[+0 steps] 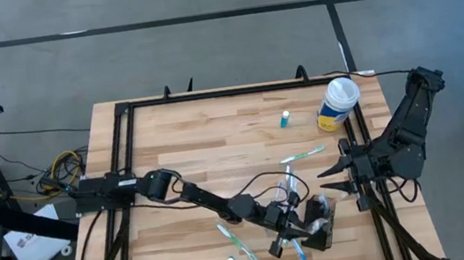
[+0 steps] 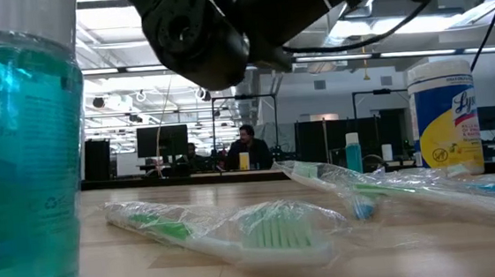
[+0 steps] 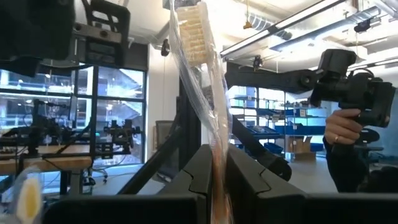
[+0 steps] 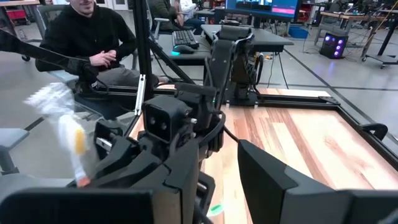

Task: Pick & Place toothbrushing station
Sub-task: Put the orange toothbrush into the black wire organizer

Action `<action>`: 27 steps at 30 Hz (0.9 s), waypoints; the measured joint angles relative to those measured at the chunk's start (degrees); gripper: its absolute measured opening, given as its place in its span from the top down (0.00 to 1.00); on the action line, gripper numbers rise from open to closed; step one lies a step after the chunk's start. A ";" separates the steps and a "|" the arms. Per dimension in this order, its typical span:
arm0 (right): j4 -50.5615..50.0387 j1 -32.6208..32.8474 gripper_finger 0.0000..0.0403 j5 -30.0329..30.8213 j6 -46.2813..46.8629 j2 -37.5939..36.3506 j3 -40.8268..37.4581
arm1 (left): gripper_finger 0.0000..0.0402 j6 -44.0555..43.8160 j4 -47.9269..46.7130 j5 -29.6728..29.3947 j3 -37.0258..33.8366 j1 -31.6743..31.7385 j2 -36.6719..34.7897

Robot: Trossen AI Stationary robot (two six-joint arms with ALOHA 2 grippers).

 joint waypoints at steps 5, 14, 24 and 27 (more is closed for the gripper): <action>0.03 0.00 0.74 0.02 0.00 -0.41 0.00 | 0.96 0.00 -4.76 0.79 2.27 0.04 0.09; 0.02 -0.02 0.74 0.02 -0.46 -0.76 0.00 | 0.96 2.89 -9.07 -0.27 4.79 0.04 0.07; 0.20 -0.02 0.74 0.01 -0.70 -0.76 0.00 | 0.96 3.50 -9.26 -5.27 4.77 -0.07 0.07; 0.23 -0.02 0.74 0.03 -0.94 -0.79 0.00 | 0.96 3.50 -8.91 -6.05 5.17 -0.34 0.75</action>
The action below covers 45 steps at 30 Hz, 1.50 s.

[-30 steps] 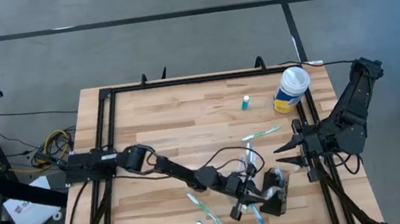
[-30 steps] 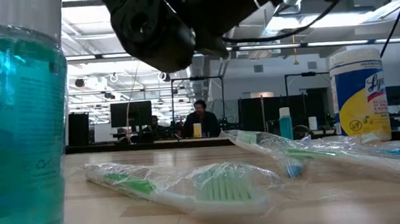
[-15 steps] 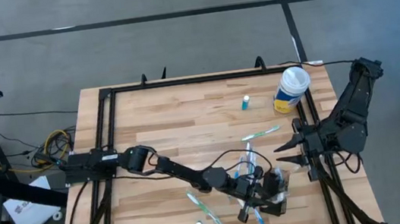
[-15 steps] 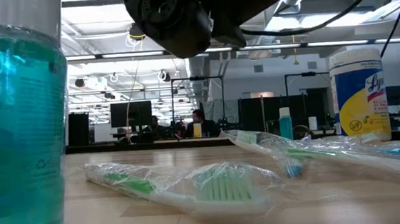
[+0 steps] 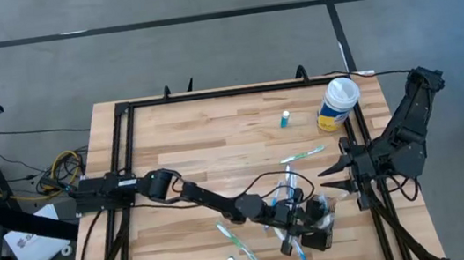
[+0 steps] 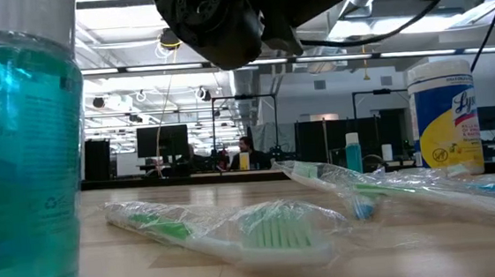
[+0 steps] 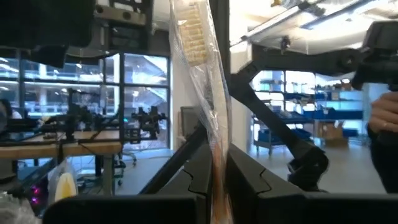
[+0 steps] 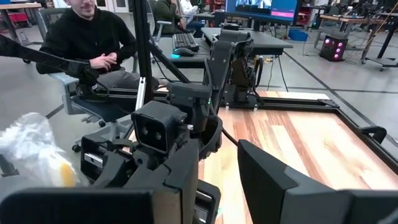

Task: Pick & Place toothbrushing station
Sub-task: Put the orange toothbrush into the black wire organizer

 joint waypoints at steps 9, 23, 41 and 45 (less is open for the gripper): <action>0.09 0.00 0.74 0.17 -0.03 -1.87 0.00 | 0.96 -1.79 -0.71 0.72 8.06 -0.14 8.30; -0.04 0.04 0.74 -0.06 -0.07 -1.85 0.00 | 0.90 -1.95 -1.25 1.43 8.20 -0.14 8.10; -0.08 0.04 0.74 -0.25 0.00 -1.85 0.00 | 0.77 -7.60 -1.51 9.51 8.20 1.14 8.10; -0.08 0.04 0.74 -0.77 0.00 -1.83 0.00 | 0.74 -7.81 -1.49 10.41 8.20 1.34 8.10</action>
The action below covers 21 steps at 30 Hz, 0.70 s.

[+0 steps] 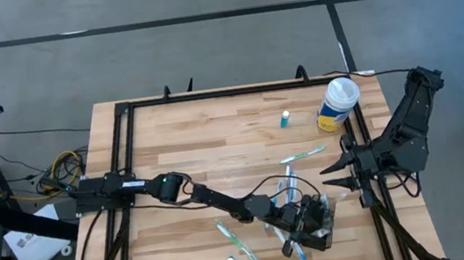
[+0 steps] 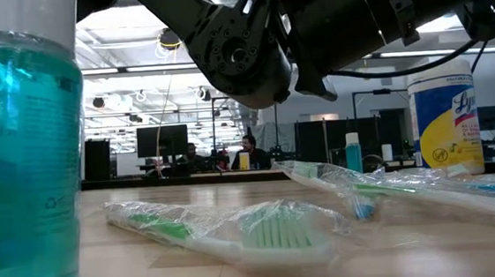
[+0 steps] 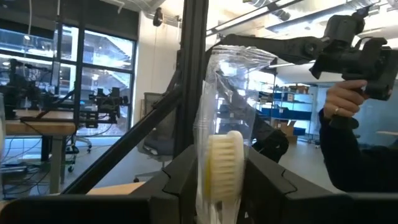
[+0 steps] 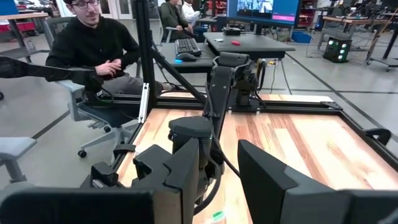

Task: Pick & Place toothbrushing station
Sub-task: Put the orange toothbrush into the black wire organizer

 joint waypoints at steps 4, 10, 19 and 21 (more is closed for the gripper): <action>0.00 0.00 0.74 -0.92 0.02 0.00 0.02 | 0.72 -0.22 0.02 0.10 0.00 0.40 -0.03; 0.00 0.00 0.74 -0.92 0.02 0.00 0.03 | 0.72 -0.61 -1.76 1.08 -0.36 0.57 -1.25; 0.00 0.00 0.74 -0.94 0.02 0.00 0.07 | 0.72 1.31 -12.55 6.27 -0.50 0.86 -6.47; 0.00 0.00 0.74 -0.95 0.02 0.00 0.07 | 0.72 2.63 -15.35 6.41 -0.50 0.82 -7.66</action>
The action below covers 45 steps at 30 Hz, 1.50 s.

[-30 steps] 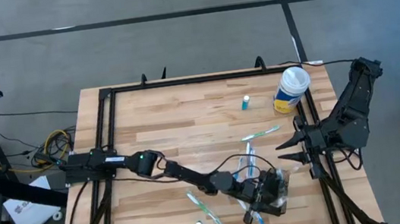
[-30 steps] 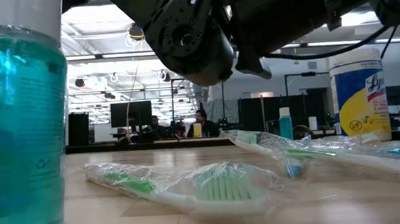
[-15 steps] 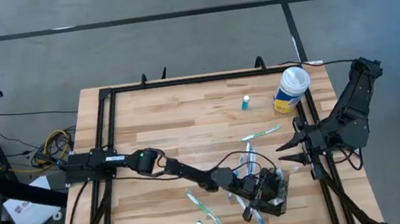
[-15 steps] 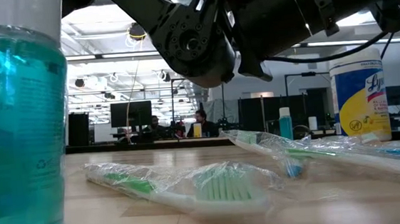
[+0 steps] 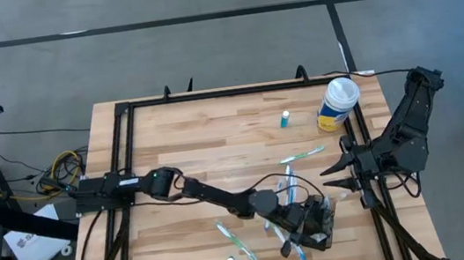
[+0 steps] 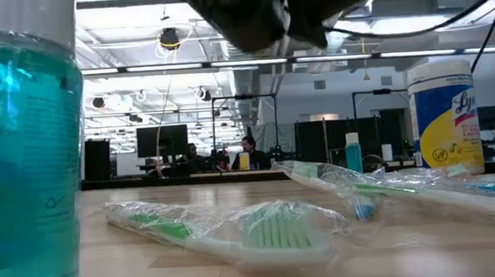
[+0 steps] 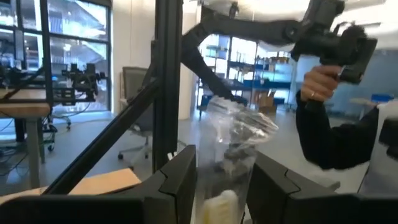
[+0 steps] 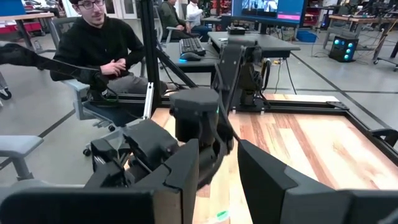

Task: Pick & Place toothbrushing station
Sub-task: Put the orange toothbrush into the black wire organizer, then put the green toothbrush into the black wire organizer

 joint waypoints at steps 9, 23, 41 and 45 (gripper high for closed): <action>0.02 0.00 0.74 0.00 0.00 0.00 0.00 | 0.72 3.46 -8.33 -0.02 0.00 0.26 -4.11; 0.02 0.00 0.74 0.02 0.00 0.00 0.00 | 0.72 3.22 -15.29 0.29 -0.02 0.96 -4.82; -0.17 0.02 0.74 0.00 0.02 0.02 0.00 | 0.37 5.10 -20.66 1.52 0.02 2.09 -11.17; -0.17 0.01 0.74 0.00 0.02 0.00 0.00 | 0.34 8.62 -32.27 1.07 0.00 1.88 -14.43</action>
